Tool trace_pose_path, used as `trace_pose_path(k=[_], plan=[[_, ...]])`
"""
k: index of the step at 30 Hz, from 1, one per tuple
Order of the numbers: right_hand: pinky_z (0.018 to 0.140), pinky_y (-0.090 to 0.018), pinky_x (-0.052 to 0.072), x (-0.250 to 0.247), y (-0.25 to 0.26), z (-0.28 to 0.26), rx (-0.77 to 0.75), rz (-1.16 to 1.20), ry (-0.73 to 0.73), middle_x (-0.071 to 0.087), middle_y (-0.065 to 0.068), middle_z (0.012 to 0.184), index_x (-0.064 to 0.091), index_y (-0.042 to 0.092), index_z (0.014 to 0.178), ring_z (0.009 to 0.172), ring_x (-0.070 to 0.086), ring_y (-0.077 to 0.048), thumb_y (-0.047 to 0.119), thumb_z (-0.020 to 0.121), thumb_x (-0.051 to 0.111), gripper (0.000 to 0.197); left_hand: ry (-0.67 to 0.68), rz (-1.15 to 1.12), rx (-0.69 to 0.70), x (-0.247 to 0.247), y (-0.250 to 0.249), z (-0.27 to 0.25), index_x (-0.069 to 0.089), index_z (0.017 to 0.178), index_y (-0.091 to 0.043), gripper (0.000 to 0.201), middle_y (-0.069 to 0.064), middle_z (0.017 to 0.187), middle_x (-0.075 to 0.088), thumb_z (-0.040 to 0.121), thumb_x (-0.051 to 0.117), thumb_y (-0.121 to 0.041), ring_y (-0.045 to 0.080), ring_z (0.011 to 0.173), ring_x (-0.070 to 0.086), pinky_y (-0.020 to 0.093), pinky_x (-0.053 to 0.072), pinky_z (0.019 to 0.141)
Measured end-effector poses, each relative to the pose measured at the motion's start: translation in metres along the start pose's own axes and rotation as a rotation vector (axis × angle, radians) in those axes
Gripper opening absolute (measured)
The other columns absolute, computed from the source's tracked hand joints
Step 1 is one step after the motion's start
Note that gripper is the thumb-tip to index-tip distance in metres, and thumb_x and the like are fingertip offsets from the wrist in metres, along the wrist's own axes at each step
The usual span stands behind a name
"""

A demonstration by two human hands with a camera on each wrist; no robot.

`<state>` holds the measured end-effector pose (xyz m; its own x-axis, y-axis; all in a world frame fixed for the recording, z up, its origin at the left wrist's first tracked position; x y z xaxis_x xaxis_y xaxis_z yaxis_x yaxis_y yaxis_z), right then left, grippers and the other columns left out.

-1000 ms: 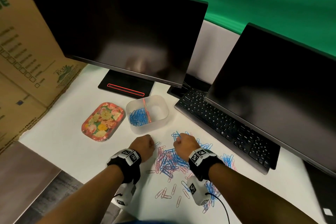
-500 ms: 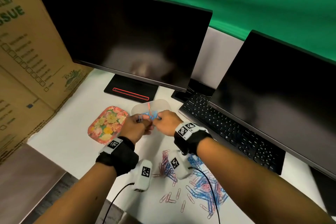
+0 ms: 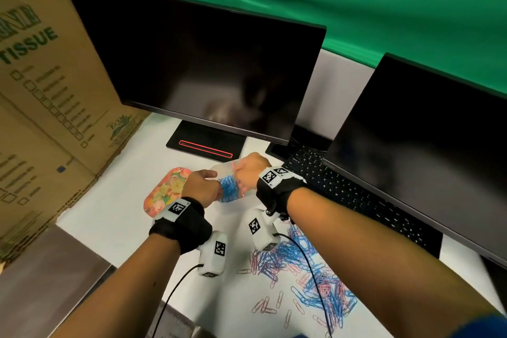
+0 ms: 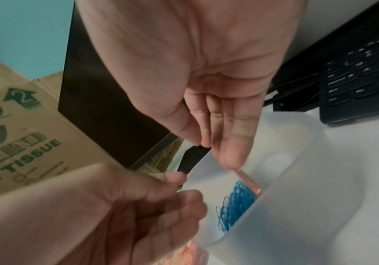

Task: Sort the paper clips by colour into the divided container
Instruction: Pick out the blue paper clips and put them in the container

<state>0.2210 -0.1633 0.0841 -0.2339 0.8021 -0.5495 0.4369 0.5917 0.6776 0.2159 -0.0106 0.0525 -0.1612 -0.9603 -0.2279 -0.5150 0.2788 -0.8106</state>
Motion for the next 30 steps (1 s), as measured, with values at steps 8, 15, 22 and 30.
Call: trace_pose_path(k=[8, 15, 22, 30], plan=[[0.078, -0.033, 0.058, -0.058, -0.107, -0.045, 0.206, -0.02, -0.215, 0.069, -0.007, 0.083, 0.064, 0.023, 0.077, 0.076, 0.065, -0.026, 0.013, 0.084, 0.057, 0.014, 0.293, 0.496, 0.411, 0.06, 0.0, -0.03, 0.065, 0.081, -0.02, 0.015, -0.004, 0.074, 0.065, 0.084, 0.061, -0.006, 0.014, 0.065, 0.061, 0.019, 0.045, 0.062], [0.07, -0.022, 0.05, -0.054, -0.194, -0.093, 0.359, -0.161, -0.232, 0.067, -0.006, 0.089, 0.068, 0.018, 0.073, 0.096, 0.066, -0.028, 0.012, 0.087, 0.044, 0.029, 0.409, 0.977, 0.551, 0.14, 0.022, -0.026, 0.067, 0.099, -0.021, 0.02, 0.003, 0.098, 0.069, 0.082, 0.058, -0.014, 0.023, 0.093, 0.064, 0.03, 0.052, 0.083], [0.073, -0.021, 0.046, -0.045, -0.21, -0.092, 0.277, -0.239, -0.216, 0.07, -0.005, 0.102, 0.056, 0.026, 0.067, 0.096, 0.064, -0.026, 0.018, 0.088, 0.046, 0.024, 0.307, 1.324, 0.508, 0.172, 0.032, -0.007, 0.055, 0.122, -0.015, 0.033, 0.009, 0.123, 0.049, 0.09, 0.054, -0.016, 0.032, 0.111, 0.057, 0.045, 0.049, 0.094], [0.083, -0.031, 0.053, -0.043, -0.173, -0.054, 0.185, -0.474, -0.135, 0.063, -0.008, 0.117, 0.065, 0.021, 0.112, 0.102, 0.063, -0.027, 0.015, 0.092, 0.048, 0.027, 0.237, 1.271, 0.46, 0.156, 0.055, -0.006, 0.059, 0.108, -0.011, 0.022, 0.012, 0.111, 0.057, 0.086, 0.053, -0.012, 0.031, 0.101, 0.06, 0.039, 0.052, 0.083]])
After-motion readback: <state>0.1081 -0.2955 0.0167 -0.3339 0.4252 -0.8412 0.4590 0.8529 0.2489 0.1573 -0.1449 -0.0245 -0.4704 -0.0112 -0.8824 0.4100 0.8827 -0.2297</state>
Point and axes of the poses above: each hand's wrist, its own z-axis towards the middle knuckle, its own x-axis out of the palm, y = z × x, the point moved 4 cm from there along z, towards the middle knuckle
